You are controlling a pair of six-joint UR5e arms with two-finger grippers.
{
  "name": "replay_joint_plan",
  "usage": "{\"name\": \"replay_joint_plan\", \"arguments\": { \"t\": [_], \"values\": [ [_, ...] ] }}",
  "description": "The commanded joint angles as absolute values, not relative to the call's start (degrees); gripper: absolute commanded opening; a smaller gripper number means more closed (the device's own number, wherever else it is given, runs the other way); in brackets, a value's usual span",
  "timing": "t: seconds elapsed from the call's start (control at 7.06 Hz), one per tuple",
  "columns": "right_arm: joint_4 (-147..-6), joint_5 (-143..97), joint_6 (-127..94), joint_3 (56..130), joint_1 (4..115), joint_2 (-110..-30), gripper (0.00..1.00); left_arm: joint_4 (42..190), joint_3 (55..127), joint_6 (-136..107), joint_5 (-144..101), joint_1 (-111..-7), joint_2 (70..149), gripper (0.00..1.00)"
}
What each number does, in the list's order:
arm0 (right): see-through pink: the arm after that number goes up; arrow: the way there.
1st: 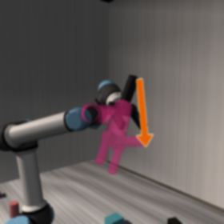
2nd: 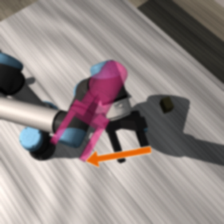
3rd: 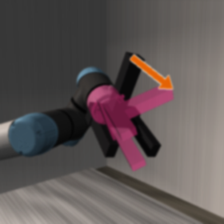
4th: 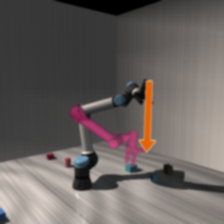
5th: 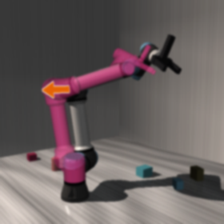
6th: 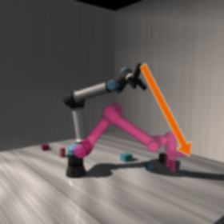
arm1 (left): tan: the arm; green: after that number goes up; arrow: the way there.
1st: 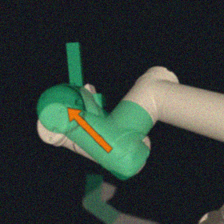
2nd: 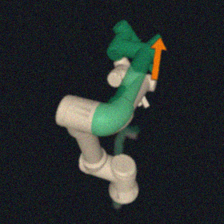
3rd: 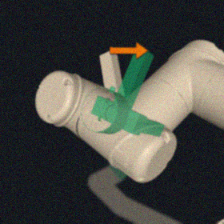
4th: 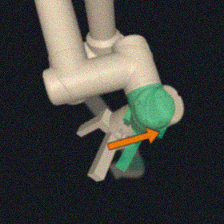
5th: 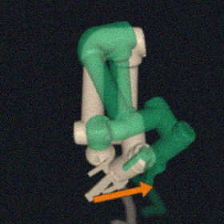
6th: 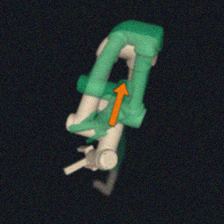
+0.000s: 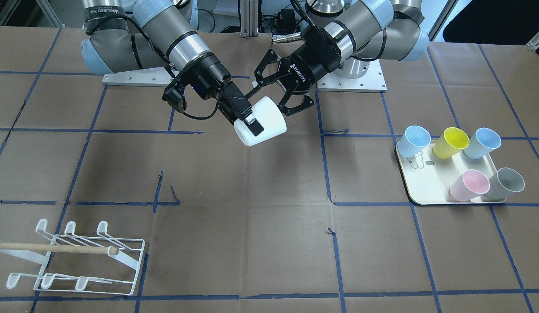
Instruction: Transfer IKEA cup to right arm and place on rack
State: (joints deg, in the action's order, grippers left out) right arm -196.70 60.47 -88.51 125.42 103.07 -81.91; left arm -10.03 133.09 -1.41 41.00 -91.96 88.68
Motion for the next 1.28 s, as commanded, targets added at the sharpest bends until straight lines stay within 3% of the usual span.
{"name": "replay_joint_plan", "arguments": {
  "t": [0.0,0.57,0.85,1.13],
  "values": [
    [-197.05,60.47,-88.42,125.33,103.01,-81.57,0.41,-9.93,133.59,-1.93,40.61,-91.24,88.42,0.99],
    [-198.53,60.99,-85.28,120.24,96.97,-77.71,0.27,-1.29,135.27,-1.85,40.43,-81.49,83.43,0.99],
    [-198.63,61.17,-72.48,117.61,93.79,-76.39,0.21,13.37,130.20,-1.67,46.79,-81.30,81.13,0.99],
    [-198.55,68.76,-55.91,114.02,89.58,-72.61,0.16,33.38,120.46,-1.67,61.79,-81.65,82.17,0.99]
  ]
}}
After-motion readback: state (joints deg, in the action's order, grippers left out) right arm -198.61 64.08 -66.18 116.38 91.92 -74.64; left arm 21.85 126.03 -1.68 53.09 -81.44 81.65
